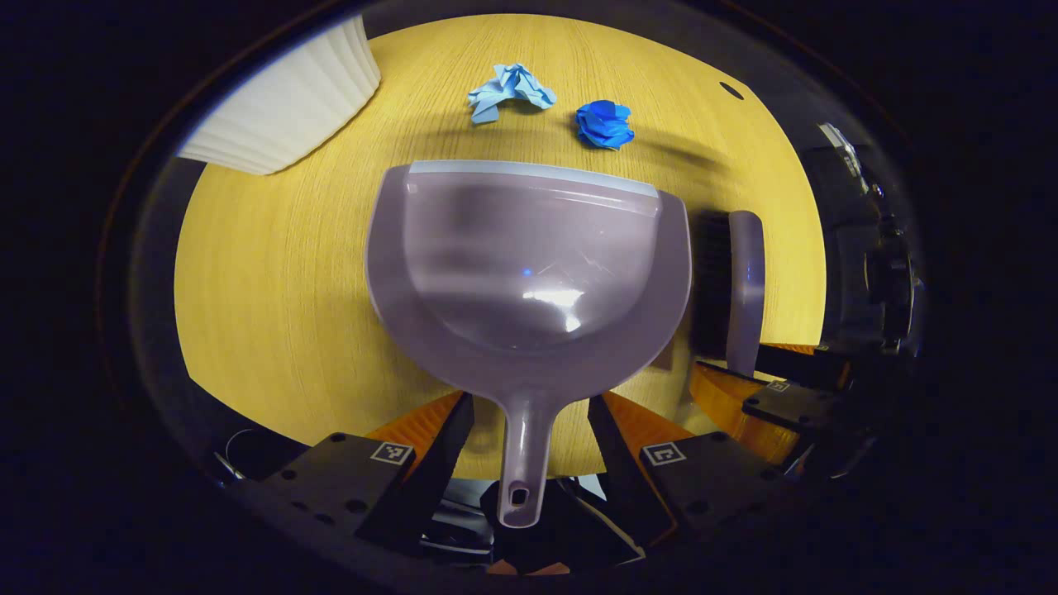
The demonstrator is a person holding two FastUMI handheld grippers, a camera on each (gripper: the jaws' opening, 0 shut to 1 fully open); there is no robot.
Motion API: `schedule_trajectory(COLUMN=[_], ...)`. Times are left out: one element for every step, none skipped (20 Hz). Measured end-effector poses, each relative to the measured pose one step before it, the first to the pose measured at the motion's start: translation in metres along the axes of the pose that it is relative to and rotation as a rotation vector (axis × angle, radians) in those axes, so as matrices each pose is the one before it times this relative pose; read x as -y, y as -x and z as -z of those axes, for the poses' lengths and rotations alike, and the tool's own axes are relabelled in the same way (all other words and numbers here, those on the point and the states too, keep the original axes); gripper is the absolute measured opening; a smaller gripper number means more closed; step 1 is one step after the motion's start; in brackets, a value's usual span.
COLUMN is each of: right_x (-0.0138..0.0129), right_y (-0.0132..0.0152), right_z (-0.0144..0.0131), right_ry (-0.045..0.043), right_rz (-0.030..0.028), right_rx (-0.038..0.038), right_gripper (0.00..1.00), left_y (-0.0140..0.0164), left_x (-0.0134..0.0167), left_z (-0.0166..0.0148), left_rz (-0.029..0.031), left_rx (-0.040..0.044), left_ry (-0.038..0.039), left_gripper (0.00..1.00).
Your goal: Pick up the small broom and dustpan from the desktop, sweep the trash into the dustpan with the broom, and then empty the trash into the garbage bin.
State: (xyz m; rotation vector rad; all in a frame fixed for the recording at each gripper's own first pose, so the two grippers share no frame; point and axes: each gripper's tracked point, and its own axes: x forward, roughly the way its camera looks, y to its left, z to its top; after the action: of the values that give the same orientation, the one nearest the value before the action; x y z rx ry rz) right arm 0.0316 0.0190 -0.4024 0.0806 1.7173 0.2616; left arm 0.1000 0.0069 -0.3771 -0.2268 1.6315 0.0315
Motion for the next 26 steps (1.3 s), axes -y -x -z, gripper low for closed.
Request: schedule_trajectory(right_x=[0.00009, 0.00027, 0.00278, 0.00244, -0.00068, -0.00099, -0.00139, -0.0008, -0.00267, -0.00083, -0.00079, -0.00027, 0.00019, -0.0014, 0.00035, -0.00127, 0.0007, -0.00029, -0.00175, 0.00223, 0.00103, -0.00147, -0.00018, -0.00043, 0.00052, 0.0009], right_y=[-0.00017, -0.00184, 0.0004, -0.00216, -0.0003, 0.00104, -0.00033, -0.00257, 0.00536, -0.00315, -0.00093, 0.00006, 0.00034, -0.00159, 0.00009, 0.00083, 0.00039, -0.00026, 0.00003, 0.00134, 0.00068, -0.00116, 0.00036, -0.00134, -0.00068, 0.00199], right_z=[0.00027, 0.00035, -0.00022, 0.00027, 0.0004, 0.00158, 0.00057, 0.00177, -0.00204, 0.00214, -0.0004, 0.00024, -0.00096, -0.00005, -0.00068, 0.00176, 0.00007, -0.00081, -0.00061, 0.00152, -0.00343, 0.00308, -0.00053, -0.00132, -0.00156, 0.00037], right_ry=[-0.00935, -0.00333, -0.00131, -0.0045, -0.01147, -0.01131, 0.00366, 0.01487, 0.00654, 0.01336, 0.00922, 0.0035, -0.0027, 0.00805, 0.01063, 0.0118, 0.00075, 0.00243, 0.01685, 0.01266, -0.00099, 0.00475, -0.00435, -0.00142, 0.00224, -0.0055], right_rz=[-0.00138, -0.00094, 0.00613, 0.00377, -0.01473, -0.0092, -0.00964, -0.01588, -0.00627, -0.00483, -0.00215, -0.00143, 0.00012, 0.00067, -0.00054, -0.00551, 0.00617, -0.00005, -0.01084, 0.00252, 0.00793, -0.01184, -0.00427, 0.00069, 0.00002, -0.00042], right_rx=[0.0006, 0.0022, 0.00298, -0.00019, -0.00085, -0.00632, -0.00497, -0.00133, 0.00356, -0.00083, -0.00172, -0.00254, 0.00407, 0.00561, 0.00188, -0.00122, 0.00581, 0.00801, 0.00594, 0.00677, 0.01503, -0.00967, 0.00509, 0.00487, 0.00473, 0.00409], right_gripper=[0.89, 0.95, 0.82, 0.72, 0.69, 0.57, 0.52, 0.5, 0.31, 0.36, 0.24, 0.31, 0.26, 0.26, 0.22, 0.22, 0.22, 0.19, 0.16, 0.16, 0.12, 0.12, 0.12, 0.12, 0.13, 0.12], left_y=[-0.00171, -0.00093, -0.00254, -0.00155, -0.00138, -0.00138, -0.00146, -0.00095, -0.00101, 0.00034, 0.00076, -0.00017, 0.00067, -0.00016, 0.00001, 0.00038, 0.00029, -0.00005, 0.00015, -0.00061, 0.00033, -0.00077, 0.00022, 0.00084, 0.00033, 0.00294], left_x=[0.00218, 0.00183, 0.0031, 0.00177, -0.00137, -0.00134, -0.00054, 0.00034, -0.00008, -0.0005, 0.00065, -0.00072, -0.00111, -0.00065, 0.00042, -0.0001, 0.00025, -0.00127, -0.00083, 0.00082, -0.00094, 0.00032, -0.00141, -0.00342, -0.00089, -0.00217], left_z=[-0.0017, 0.00106, -0.00014, 0.00028, -0.00025, 0.00055, -0.00182, 0.00093, -0.00088, 0.0004, 0.00044, 0.00126, 0.00066, -0.00028, -0.00015, 0.00075, -0.00062, 0.00098, -0.00144, -0.00018, 0.00119, -0.00115, 0.00168, 0.00036, -0.00106, 0.00004], left_rz=[0.0109, 0.00846, 0.01536, 0.00756, -0.0108, -0.0044, 0.00632, 0.01089, 0.00114, 0.00011, 0.00185, -0.0031, -0.00512, -0.00336, -0.00409, -0.00669, -0.00827, -0.00932, -0.00985, -0.00057, -0.0017, 0.00388, -0.00152, -0.0122, -0.00864, -0.00581], left_rx=[-0.00102, -0.00568, -0.00532, -0.00472, -0.00379, -0.0018, 0.00007, -0.00218, -0.00063, 0.00044, -0.00388, -0.00691, -0.01264, -0.00688, -0.01091, -0.0047, -0.00533, -0.00074, 0.00561, 0.00721, 0.00067, 0.01605, -0.00574, 0.00374, 0.00868, 0.01785], left_ry=[-0.0029, 0.00605, 0.00666, 0.00529, -0.00117, -0.01665, -0.03554, -0.02774, -0.00337, 0.00916, 0.00516, 0.00281, -0.00401, 0.00286, 0.00446, -0.00171, -0.00786, -0.00866, -0.00333, 0.00642, -0.00487, -0.00531, -0.01318, 0.0015, 0.00978, 0.00669], left_gripper=[0.83, 0.81, 0.79, 0.7, 0.65, 0.57, 0.53, 0.4, 0.35, 0.34, 0.33, 0.3, 0.28, 0.25, 0.24, 0.27, 0.24, 0.24, 0.24, 0.22, 0.18, 0.2, 0.2, 0.2, 0.2, 0.22])
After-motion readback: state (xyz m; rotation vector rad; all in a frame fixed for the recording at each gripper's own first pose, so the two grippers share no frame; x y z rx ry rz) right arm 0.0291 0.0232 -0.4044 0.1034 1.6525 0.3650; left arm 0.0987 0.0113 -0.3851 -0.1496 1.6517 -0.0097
